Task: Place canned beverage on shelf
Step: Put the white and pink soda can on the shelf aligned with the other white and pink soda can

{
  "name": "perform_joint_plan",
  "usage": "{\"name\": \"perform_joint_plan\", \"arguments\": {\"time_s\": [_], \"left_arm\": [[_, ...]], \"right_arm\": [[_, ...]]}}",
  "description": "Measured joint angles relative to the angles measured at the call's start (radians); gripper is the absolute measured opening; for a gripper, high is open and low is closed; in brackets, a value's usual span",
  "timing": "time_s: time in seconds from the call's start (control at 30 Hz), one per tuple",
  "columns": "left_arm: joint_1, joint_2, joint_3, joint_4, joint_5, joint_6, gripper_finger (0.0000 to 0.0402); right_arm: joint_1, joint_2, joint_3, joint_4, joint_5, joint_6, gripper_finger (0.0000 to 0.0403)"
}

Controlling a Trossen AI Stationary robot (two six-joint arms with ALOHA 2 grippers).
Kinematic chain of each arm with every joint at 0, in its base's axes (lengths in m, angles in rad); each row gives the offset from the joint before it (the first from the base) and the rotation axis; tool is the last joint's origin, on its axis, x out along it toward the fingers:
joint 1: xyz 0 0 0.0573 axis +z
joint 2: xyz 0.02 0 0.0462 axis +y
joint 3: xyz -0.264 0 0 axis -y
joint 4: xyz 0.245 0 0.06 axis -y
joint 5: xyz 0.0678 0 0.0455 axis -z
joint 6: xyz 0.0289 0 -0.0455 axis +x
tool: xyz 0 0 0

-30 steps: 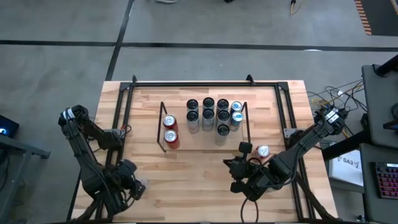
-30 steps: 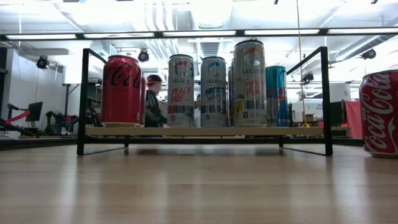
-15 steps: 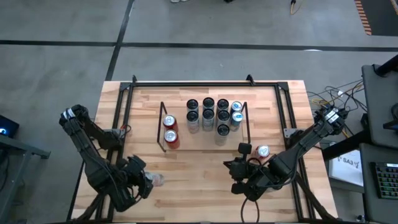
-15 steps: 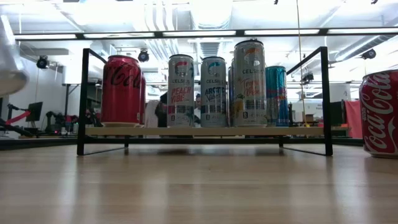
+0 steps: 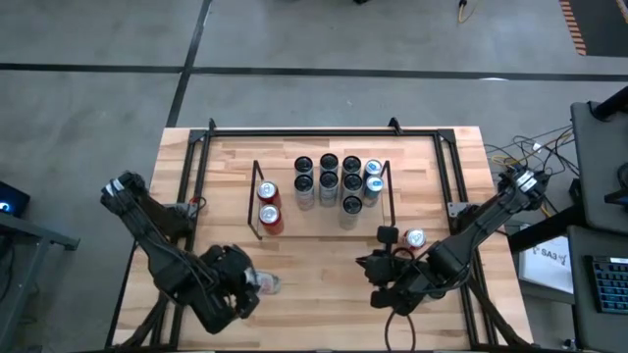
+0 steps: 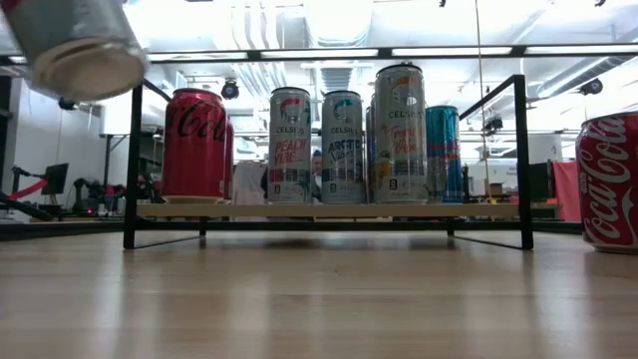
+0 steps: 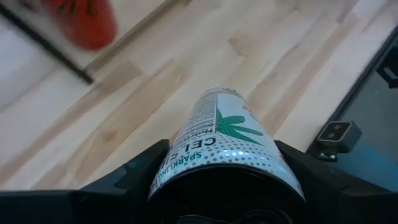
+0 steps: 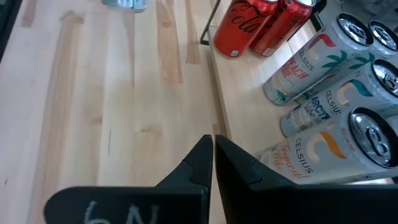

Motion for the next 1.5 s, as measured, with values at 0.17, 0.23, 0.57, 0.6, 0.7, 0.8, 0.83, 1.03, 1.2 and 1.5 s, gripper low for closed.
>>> {"name": "perform_joint_plan", "arguments": {"time_s": [0.17,0.23,0.57,0.6,0.7,0.8,0.83,1.03,1.2,1.5], "left_arm": [[0.033,0.104,0.181,-0.104,0.0,0.125,0.0239],[0.043,0.15,0.271,-0.177,0.0,0.162,0.0239],[0.138,0.334,0.651,-0.31,-0.002,0.489,0.0239],[0.149,0.346,0.673,-0.31,-0.001,0.535,0.0239],[0.189,0.379,0.729,-0.309,0.0,0.658,0.0239],[0.228,0.402,0.77,-0.309,0.0,0.783,0.0239],[0.241,0.408,0.779,-0.309,0.002,0.825,0.0239],[0.322,0.423,0.789,-0.31,0.036,1.034,0.0239],[0.39,0.425,0.787,-0.31,0.035,1.148,0.0239],[0.475,0.425,0.785,-0.309,0.065,1.272,0.0239]], "right_arm": [[0.018,-0.022,0.0,-0.025,-0.022,-0.001,0.0009],[0.029,-0.032,0.0,-0.027,-0.025,-0.001,0.0009],[0.094,-0.065,0.0,-0.046,-0.025,-0.001,0.0009],[0.1,-0.065,0.0,-0.047,-0.025,-0.001,0.0009],[0.114,-0.064,0.0,-0.047,-0.025,0.003,0.0009],[0.131,-0.064,0.0,-0.047,-0.025,0.005,0.0009],[0.136,-0.064,0.0,-0.047,-0.025,0.005,0.0009],[0.148,-0.064,0.0,-0.047,-0.024,0.006,0.0009],[0.147,-0.064,0.0,-0.047,-0.023,0.006,0.0009],[0.147,-0.064,0.0,-0.046,-0.023,0.01,0.0009]]}}
